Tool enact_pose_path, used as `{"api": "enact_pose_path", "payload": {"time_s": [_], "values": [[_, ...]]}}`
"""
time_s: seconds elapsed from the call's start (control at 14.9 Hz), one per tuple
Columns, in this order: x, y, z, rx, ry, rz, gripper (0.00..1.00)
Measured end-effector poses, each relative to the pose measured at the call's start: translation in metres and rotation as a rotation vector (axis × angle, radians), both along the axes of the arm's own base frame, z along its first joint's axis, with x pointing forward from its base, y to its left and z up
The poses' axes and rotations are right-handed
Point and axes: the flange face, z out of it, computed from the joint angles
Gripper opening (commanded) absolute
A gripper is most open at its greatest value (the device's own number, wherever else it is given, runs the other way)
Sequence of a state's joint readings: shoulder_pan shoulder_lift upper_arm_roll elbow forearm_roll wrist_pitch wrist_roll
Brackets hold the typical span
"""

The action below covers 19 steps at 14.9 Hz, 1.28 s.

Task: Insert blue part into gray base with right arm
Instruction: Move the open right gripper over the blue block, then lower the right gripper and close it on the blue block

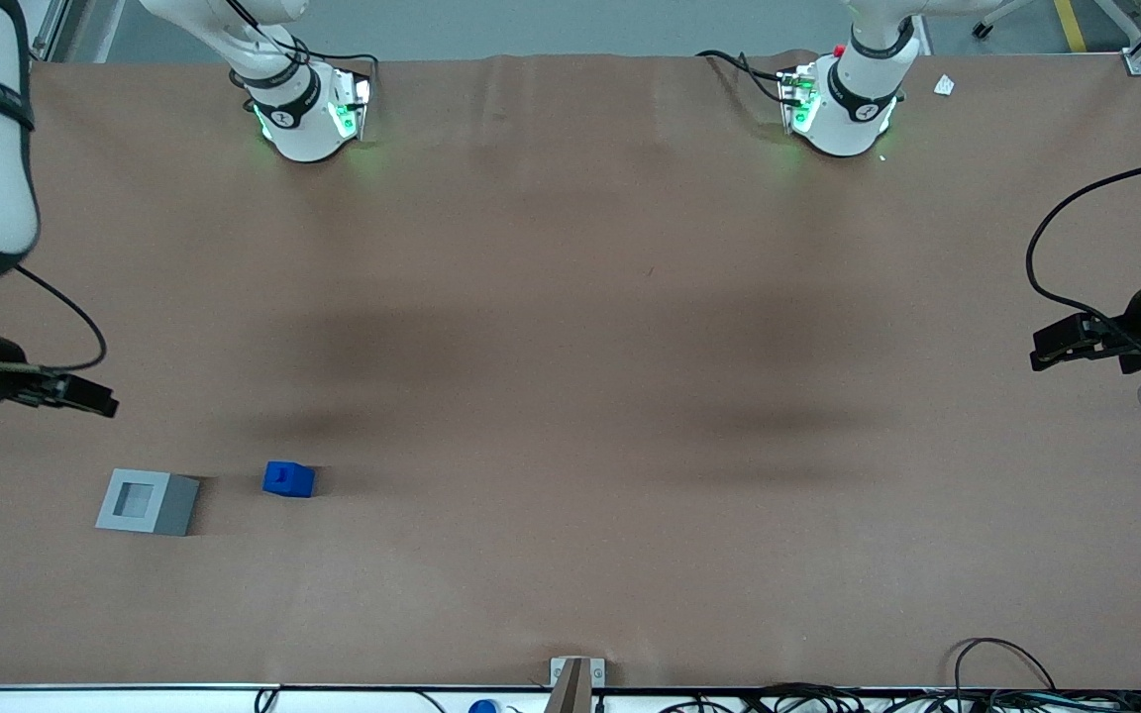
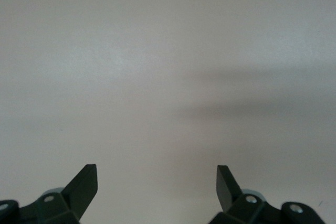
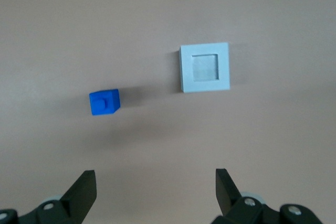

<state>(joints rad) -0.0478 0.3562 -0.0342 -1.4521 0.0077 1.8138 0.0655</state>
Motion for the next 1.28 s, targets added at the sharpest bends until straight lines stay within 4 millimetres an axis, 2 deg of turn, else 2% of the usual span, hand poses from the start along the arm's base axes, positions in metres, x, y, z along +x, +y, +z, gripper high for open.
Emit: {"api": "enact_pose_path", "payload": {"time_s": [0.27,0.4,0.54,0.67,1.08,1.28], "values": [[0.027,0.008,-0.073,0.004,0.001,0.009,1.0],[0.036,0.01,-0.113,0.017,0.012,0.003,1.0],[0.041,0.013,-0.142,0.064,0.022,-0.02,1.0],[0.044,0.022,-0.159,0.075,0.026,-0.015,1.0],[0.046,0.093,-0.201,0.066,0.05,0.064,1.0],[0.046,0.101,-0.216,0.032,0.058,0.086,1.0]]}}
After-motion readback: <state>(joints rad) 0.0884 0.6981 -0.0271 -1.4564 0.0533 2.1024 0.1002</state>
